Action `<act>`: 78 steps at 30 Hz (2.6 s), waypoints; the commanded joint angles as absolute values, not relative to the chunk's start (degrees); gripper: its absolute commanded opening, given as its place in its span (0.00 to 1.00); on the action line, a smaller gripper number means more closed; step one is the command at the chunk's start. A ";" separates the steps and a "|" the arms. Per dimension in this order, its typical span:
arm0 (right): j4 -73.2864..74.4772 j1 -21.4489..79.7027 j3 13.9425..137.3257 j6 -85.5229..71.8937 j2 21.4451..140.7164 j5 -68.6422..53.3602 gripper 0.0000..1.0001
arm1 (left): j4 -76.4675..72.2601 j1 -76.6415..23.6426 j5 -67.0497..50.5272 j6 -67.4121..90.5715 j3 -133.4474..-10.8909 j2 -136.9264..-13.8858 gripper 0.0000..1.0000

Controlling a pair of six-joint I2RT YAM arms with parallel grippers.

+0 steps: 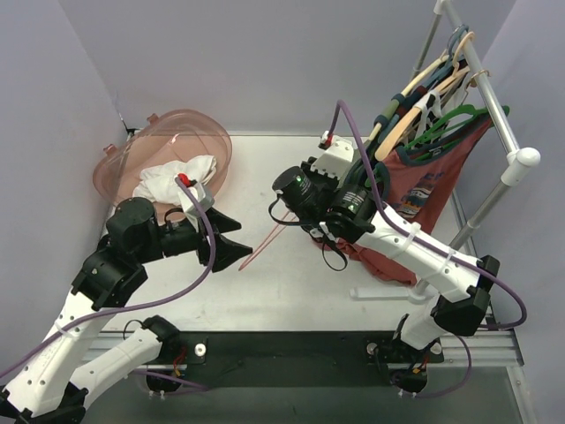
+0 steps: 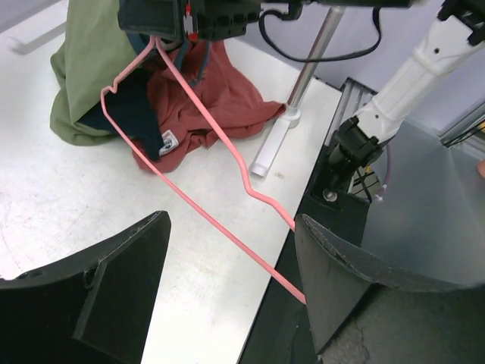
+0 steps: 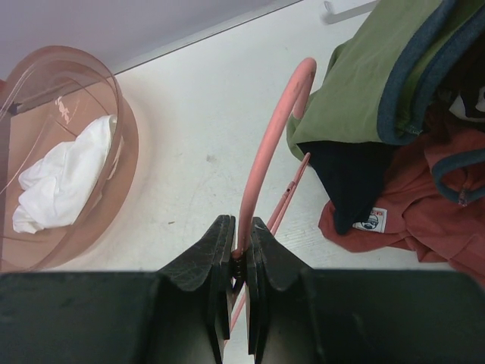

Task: Remove the tank top from the hanger
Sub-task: Place the hanger at the clothesline.

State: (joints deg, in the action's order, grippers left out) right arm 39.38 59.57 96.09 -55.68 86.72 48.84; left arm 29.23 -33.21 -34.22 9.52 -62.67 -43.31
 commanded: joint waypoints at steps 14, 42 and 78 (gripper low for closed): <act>45.97 57.30 102.83 -58.71 93.25 51.77 0.00 | 31.81 -39.11 -16.88 -0.26 -62.83 -43.94 0.86; 48.78 55.46 108.46 -55.99 97.65 52.21 0.00 | 35.24 -39.20 -22.15 -2.11 -64.77 -48.33 0.76; 34.98 55.28 90.96 -20.58 61.72 7.76 0.92 | 35.41 -40.78 -26.97 4.66 -59.76 -41.13 0.00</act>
